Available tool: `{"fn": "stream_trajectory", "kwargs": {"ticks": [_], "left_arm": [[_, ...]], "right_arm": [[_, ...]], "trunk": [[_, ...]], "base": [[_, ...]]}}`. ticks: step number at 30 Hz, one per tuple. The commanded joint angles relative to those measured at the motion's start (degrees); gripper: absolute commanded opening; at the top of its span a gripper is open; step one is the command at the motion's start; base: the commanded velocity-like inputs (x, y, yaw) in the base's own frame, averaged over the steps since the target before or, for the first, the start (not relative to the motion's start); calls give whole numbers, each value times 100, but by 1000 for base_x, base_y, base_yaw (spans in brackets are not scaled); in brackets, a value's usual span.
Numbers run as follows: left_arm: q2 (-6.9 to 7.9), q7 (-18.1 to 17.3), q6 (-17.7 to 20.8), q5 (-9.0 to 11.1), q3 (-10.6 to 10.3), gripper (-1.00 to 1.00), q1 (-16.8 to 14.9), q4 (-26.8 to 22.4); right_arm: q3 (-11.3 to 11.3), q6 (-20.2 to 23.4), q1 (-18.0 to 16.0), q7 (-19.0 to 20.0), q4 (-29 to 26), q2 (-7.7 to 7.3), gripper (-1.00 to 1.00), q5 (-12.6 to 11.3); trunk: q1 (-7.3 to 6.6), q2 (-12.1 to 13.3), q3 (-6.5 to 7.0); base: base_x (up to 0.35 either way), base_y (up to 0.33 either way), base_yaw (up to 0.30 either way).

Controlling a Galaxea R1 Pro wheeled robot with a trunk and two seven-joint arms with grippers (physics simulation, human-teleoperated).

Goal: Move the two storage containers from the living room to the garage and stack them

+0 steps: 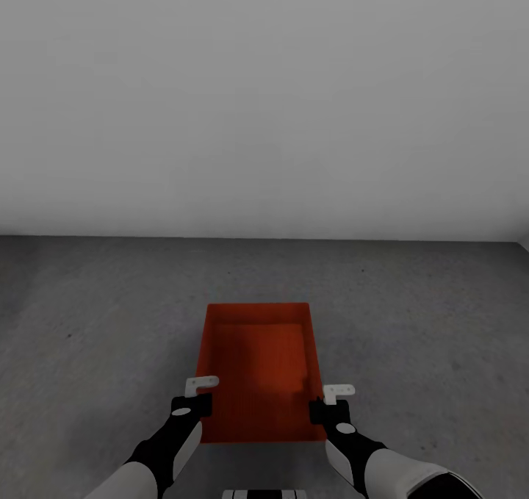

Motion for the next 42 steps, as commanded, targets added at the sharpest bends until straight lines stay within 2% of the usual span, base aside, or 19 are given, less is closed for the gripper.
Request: {"fn": "stream_trajectory", "kwargs": {"ticks": [1, 36, 42], "left_arm": [[188, 86, 41, -11, 142, -100, -4, -26], [180, 104, 40, -11, 135, -100, -4, -30], [180, 102, 40, -11, 135, -100, -4, -32]], "right_arm": [[-158, -9, 1, -17, -2, 1, -100, -12], [-158, -4, 1, 37, -2, -8, -100, -12], [-158, -1, 1, 30, -2, -8, -100, -12]], "trunk": [[-1, -2, -4], [-1, -2, -4], [131, -242, -111]], "base": [[0, 0, 0], [0, 0, 0], [0, 0, 0]]}}
